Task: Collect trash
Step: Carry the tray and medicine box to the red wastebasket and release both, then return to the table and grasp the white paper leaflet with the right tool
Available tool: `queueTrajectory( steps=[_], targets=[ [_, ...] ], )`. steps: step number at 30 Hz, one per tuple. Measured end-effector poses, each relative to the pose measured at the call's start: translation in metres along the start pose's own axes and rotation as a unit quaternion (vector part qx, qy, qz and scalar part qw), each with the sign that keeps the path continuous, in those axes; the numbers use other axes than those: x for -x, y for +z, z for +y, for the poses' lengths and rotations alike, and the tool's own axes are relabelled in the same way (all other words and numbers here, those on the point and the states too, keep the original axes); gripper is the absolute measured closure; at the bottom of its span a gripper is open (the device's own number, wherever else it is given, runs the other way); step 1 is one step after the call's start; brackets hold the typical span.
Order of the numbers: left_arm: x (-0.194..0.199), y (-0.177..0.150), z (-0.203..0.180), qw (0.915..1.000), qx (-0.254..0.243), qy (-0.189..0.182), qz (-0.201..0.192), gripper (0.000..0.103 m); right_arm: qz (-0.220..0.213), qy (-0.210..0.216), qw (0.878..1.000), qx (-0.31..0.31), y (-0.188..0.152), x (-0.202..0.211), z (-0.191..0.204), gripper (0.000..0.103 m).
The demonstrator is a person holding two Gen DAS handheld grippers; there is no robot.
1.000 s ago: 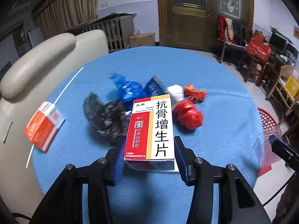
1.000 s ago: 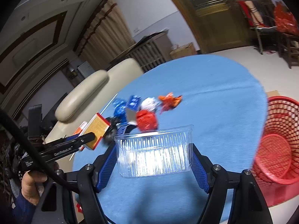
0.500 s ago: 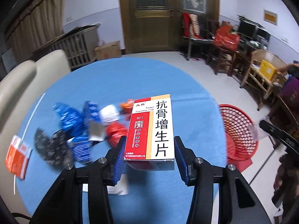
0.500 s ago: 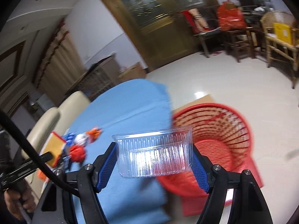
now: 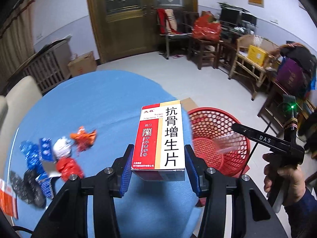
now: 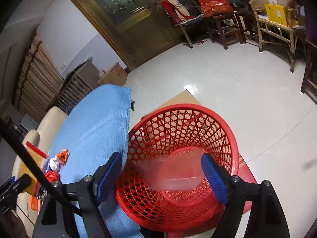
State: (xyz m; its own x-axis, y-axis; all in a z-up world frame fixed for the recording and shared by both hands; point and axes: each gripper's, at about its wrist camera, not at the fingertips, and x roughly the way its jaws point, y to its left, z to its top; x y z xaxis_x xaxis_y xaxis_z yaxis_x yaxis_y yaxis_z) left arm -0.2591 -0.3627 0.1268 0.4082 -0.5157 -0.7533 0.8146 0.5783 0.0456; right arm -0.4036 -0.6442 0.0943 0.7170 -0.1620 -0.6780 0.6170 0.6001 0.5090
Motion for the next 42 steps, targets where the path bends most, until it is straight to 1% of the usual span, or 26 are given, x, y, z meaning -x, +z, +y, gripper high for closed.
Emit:
queueTrajectory(
  steps=[4, 10, 14, 15, 16, 18, 21, 25, 29, 30, 33, 36, 38, 42],
  targets=[
    [-0.013, 0.007, -0.019, 0.9997, -0.015, -0.019, 0.008, 0.052, -0.009, -0.002, 1.000, -0.010, 0.003, 0.009, -0.010, 0.015],
    [-0.034, 0.017, -0.051, 0.9977, -0.033, -0.055, 0.022, 0.052, -0.032, -0.002, 0.999, -0.040, 0.005, 0.036, -0.029, 0.015],
    [-0.058, 0.025, -0.068, 0.9957, -0.036, -0.077, 0.037, 0.050, -0.035, 0.001, 0.998, -0.057, 0.003, 0.045, -0.038, 0.015],
    [-0.065, 0.027, -0.070, 0.9948, -0.030, -0.087, 0.044, 0.048, -0.037, 0.001, 0.998, -0.059, 0.002, 0.047, -0.039, 0.015],
    [-0.069, 0.028, -0.070, 0.9940, -0.025, -0.094, 0.050, 0.038, -0.038, 0.001, 0.997, -0.062, 0.001, 0.049, -0.040, 0.015],
    [-0.076, 0.033, -0.066, 0.9927, -0.007, -0.105, 0.060, 0.027, -0.039, -0.002, 0.997, -0.065, 0.000, 0.051, -0.041, 0.015],
    [-0.071, 0.032, -0.047, 0.9925, 0.019, -0.107, 0.055, 0.027, -0.037, -0.001, 0.997, -0.069, -0.003, 0.054, -0.041, 0.015],
    [-0.051, 0.017, -0.012, 0.9947, 0.039, -0.087, 0.040, 0.027, -0.034, 0.001, 0.997, -0.067, -0.007, 0.051, -0.037, 0.015],
    [-0.028, -0.011, 0.035, 0.9949, 0.076, -0.058, 0.031, 0.026, -0.027, 0.012, 0.998, -0.063, -0.012, 0.046, -0.023, 0.015],
    [-0.023, -0.018, 0.047, 0.9944, 0.086, -0.053, 0.030, 0.026, -0.026, 0.016, 0.998, -0.059, -0.014, 0.045, -0.018, 0.015],
    [-0.005, -0.050, 0.088, 0.9916, 0.124, -0.024, 0.029, 0.026, -0.019, 0.027, 0.998, -0.044, -0.020, 0.041, 0.003, 0.015],
    [0.015, -0.084, 0.133, 0.9852, 0.169, 0.014, 0.027, 0.026, -0.005, 0.038, 0.999, -0.022, -0.027, 0.033, 0.029, 0.015],
    [0.027, -0.105, 0.159, 0.9789, 0.200, 0.030, 0.027, 0.026, 0.003, 0.046, 0.999, -0.009, -0.032, 0.027, 0.046, 0.015],
    [0.047, -0.146, 0.206, 0.9663, 0.248, 0.062, 0.029, 0.026, 0.022, 0.068, 0.997, 0.022, -0.046, 0.013, 0.090, 0.015]
  ],
)
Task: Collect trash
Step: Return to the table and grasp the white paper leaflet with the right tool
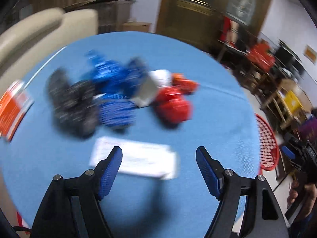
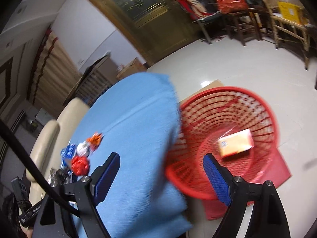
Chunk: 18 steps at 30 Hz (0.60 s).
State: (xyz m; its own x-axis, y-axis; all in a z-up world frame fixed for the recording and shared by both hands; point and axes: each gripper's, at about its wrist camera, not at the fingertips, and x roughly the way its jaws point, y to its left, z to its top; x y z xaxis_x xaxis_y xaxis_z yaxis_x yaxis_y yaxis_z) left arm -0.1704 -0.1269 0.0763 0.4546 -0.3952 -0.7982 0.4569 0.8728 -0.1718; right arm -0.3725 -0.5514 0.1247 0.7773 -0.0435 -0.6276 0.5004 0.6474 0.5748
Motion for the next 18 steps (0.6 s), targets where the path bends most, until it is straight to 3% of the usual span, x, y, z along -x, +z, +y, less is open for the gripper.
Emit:
queueTrajectory(
  steps=[5, 10, 13, 18],
  targets=[
    [0.008, -0.015, 0.051, 0.9983, 0.049, 0.032, -0.001, 0.026, 0.041, 0.032, 0.997, 0.064, -0.023, -0.028, 0.060, 0.015],
    [0.014, -0.027, 0.085, 0.9954, 0.081, 0.052, -0.009, 0.026, 0.095, 0.075, 0.981, 0.155, -0.057, -0.057, 0.130, 0.015],
    [0.018, -0.032, 0.101, 0.9937, 0.098, 0.054, -0.013, 0.026, 0.126, 0.104, 0.959, 0.230, -0.078, -0.071, 0.174, 0.015],
    [0.021, -0.036, 0.120, 0.9915, 0.116, 0.058, -0.016, 0.026, 0.162, 0.132, 0.908, 0.364, -0.110, -0.091, 0.241, 0.015]
  ],
)
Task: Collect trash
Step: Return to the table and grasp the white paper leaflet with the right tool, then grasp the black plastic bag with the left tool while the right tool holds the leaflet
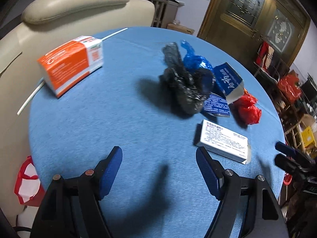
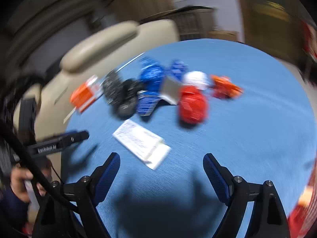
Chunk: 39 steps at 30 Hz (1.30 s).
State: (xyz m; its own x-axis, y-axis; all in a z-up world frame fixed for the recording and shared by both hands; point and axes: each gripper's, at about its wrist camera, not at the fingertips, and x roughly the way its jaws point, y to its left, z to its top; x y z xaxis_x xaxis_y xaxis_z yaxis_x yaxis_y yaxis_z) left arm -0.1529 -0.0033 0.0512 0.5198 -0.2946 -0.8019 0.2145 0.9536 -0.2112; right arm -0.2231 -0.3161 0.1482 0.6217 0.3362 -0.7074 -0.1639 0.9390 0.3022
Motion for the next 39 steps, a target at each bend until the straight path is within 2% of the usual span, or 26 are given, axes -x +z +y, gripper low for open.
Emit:
queueTrajectory(
  steps=[6, 11, 15, 17, 19, 22, 31, 39],
  targets=[
    [0.009, -0.001, 0.012, 0.9999, 0.010, 0.001, -0.009, 0.026, 0.056, -0.001, 0.990, 0.131, 0.023, -0.044, 0.039, 0.015],
    [0.011, 0.001, 0.022, 0.9997, 0.021, 0.003, -0.012, 0.026, 0.090, 0.000, 0.978, 0.187, 0.031, -0.078, 0.054, 0.015],
    [0.011, 0.001, 0.024, 0.9997, 0.020, 0.003, -0.012, 0.026, 0.100, -0.016, 0.971, 0.217, 0.029, -0.093, 0.056, 0.015],
    [0.010, 0.002, 0.022, 0.9997, 0.019, 0.003, -0.012, 0.026, 0.112, -0.013, 0.971, 0.212, 0.029, -0.101, 0.054, 0.016],
    [0.010, 0.004, 0.020, 0.9998, 0.016, 0.002, -0.013, 0.026, 0.125, -0.013, 0.972, 0.199, 0.027, -0.108, 0.052, 0.038],
    [0.008, 0.010, 0.013, 0.9999, 0.007, 0.001, -0.015, 0.026, 0.123, -0.003, 0.977, 0.174, 0.023, -0.103, 0.048, 0.044],
    [-0.024, 0.045, -0.036, 0.9993, -0.029, -0.020, -0.012, 0.025, 0.103, -0.009, 0.992, 0.074, -0.006, -0.059, 0.008, 0.047],
    [-0.074, 0.080, -0.053, 0.9998, 0.009, -0.005, 0.016, 0.025, 0.086, -0.002, 0.996, 0.039, -0.015, -0.050, 0.000, 0.047]
  ],
)
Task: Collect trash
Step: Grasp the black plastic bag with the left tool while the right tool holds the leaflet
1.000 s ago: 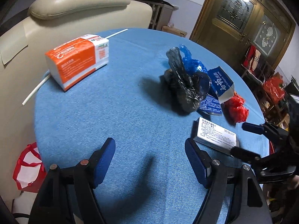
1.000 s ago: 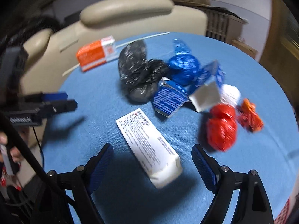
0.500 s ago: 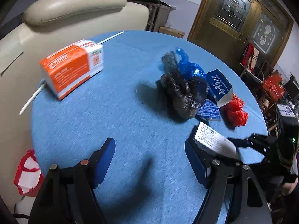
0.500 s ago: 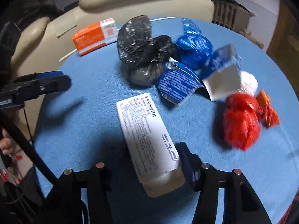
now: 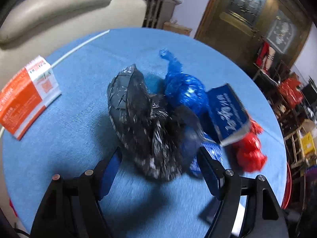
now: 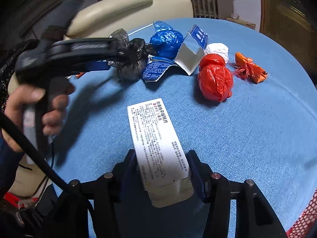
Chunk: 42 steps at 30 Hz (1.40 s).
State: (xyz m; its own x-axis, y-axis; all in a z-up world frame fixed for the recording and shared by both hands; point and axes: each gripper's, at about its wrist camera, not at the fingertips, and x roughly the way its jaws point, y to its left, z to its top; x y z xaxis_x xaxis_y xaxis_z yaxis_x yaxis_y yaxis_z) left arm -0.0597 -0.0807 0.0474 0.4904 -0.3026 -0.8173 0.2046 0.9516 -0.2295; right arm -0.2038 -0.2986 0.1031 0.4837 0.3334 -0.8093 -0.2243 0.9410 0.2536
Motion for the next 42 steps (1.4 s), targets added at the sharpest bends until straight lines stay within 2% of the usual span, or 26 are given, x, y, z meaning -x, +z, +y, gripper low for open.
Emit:
queueTrajectory(
  steps=[2, 3, 4, 5, 10, 20, 29, 42],
  targets=[
    [-0.010, 0.005, 0.006, 0.9996, 0.026, -0.001, 0.006, 0.025, -0.003, 0.002, 1.000, -0.003, 0.000, 0.000, -0.001, 0.047],
    [-0.014, 0.007, 0.008, 0.9995, 0.030, -0.003, 0.013, 0.032, -0.004, 0.003, 1.000, -0.004, -0.001, 0.001, -0.002, 0.047],
    [-0.021, 0.007, 0.009, 0.9992, 0.028, -0.002, 0.029, 0.048, -0.006, 0.005, 1.000, -0.006, -0.002, 0.001, -0.003, 0.047],
    [-0.026, 0.007, 0.011, 0.9985, 0.028, -0.003, 0.047, 0.071, -0.007, 0.006, 1.000, -0.008, -0.002, 0.001, -0.004, 0.047],
    [-0.014, 0.002, 0.022, 0.9991, 0.023, -0.006, 0.035, 0.074, -0.011, 0.008, 1.000, -0.018, -0.004, 0.003, -0.008, 0.047],
    [0.036, -0.036, 0.053, 0.9995, 0.031, -0.001, 0.000, 0.074, -0.022, 0.029, 0.997, -0.063, -0.009, 0.012, -0.006, 0.048],
    [0.055, -0.059, 0.049, 0.9998, 0.012, -0.001, -0.016, 0.074, -0.017, 0.003, 0.999, -0.041, -0.008, 0.013, 0.013, 0.048],
    [0.079, -0.066, 0.019, 0.9992, -0.024, -0.015, -0.029, 0.074, -0.070, 0.017, 0.991, -0.113, -0.016, 0.038, -0.002, 0.048]
  ],
)
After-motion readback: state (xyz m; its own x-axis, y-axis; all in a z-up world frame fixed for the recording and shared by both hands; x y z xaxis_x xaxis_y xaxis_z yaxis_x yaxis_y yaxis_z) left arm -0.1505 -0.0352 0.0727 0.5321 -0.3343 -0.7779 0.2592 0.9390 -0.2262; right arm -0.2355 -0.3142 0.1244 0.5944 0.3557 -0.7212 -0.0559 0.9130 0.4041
